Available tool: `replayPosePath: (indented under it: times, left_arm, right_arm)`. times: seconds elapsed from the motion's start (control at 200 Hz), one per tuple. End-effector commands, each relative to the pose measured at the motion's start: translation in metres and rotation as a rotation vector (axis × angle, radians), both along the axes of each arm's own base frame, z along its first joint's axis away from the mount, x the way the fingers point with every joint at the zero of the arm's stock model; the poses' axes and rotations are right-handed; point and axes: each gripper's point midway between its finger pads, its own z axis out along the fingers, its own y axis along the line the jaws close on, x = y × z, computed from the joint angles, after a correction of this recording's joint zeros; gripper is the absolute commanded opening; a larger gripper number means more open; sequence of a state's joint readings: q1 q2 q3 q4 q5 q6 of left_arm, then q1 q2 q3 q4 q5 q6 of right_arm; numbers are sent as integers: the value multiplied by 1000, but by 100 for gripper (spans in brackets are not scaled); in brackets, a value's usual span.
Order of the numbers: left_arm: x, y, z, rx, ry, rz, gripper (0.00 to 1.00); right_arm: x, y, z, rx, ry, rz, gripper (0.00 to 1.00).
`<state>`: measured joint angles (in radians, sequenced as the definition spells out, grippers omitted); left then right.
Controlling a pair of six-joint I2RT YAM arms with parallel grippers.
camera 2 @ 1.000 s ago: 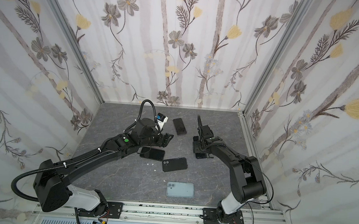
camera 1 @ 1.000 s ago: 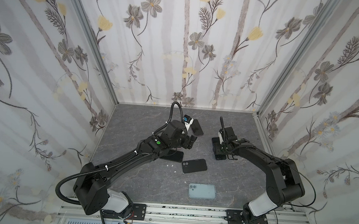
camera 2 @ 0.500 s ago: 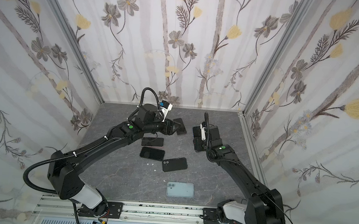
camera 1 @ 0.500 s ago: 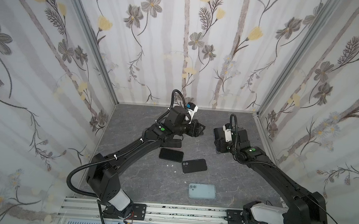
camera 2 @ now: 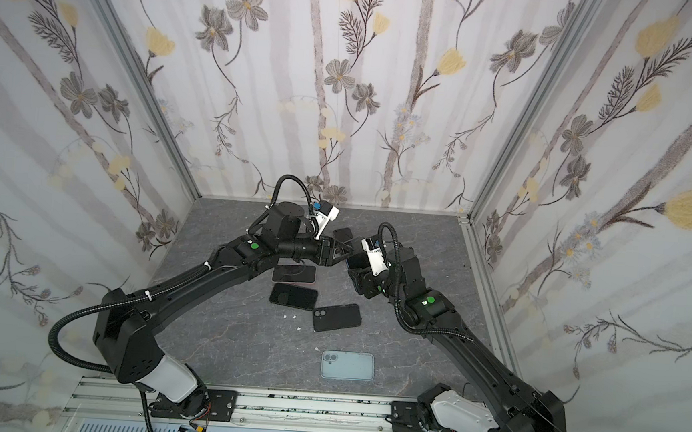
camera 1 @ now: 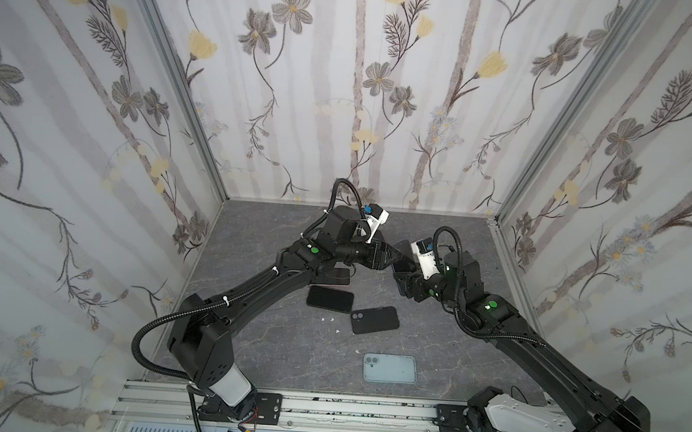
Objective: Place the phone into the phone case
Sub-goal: 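Grasp the phone's long edge with the left gripper while right holds it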
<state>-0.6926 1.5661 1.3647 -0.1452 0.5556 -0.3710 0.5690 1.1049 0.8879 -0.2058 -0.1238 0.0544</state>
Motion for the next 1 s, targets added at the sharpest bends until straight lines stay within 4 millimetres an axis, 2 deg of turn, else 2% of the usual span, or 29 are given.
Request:
replayPosePath:
  times: [0.0,0.235,0.45,0.495,0.51,0.709,0.874,0.999]
  left_arm:
    - [-4,1,11,-42,-20,-10,52]
    - [-6,8,9,-38,-24,8,38]
    - [-6,14,15,-43,-34,29,12]
    - [-6,15,18,-47,-39,38,3]
    - [-7,17,8,-31,-22,44,0]
    - [2,27,10,-62,-23,146,0]
    - [6,31,25,-138,-14,195,0]
    - [11,35,40,-200,-22,234,0]
  right_arm:
    - [1,11,25,25,-102,40,45]
    - [-7,25,27,7,-117,89,44]
    - [-3,29,25,-15,-125,75,45]
    - [-2,30,26,-15,-130,73,45]
    - [-2,31,26,-16,-131,75,46]
    - [2,34,33,-29,-152,48,51]
    - [4,36,44,-10,-177,35,64]
    - [7,40,63,30,-160,17,77]
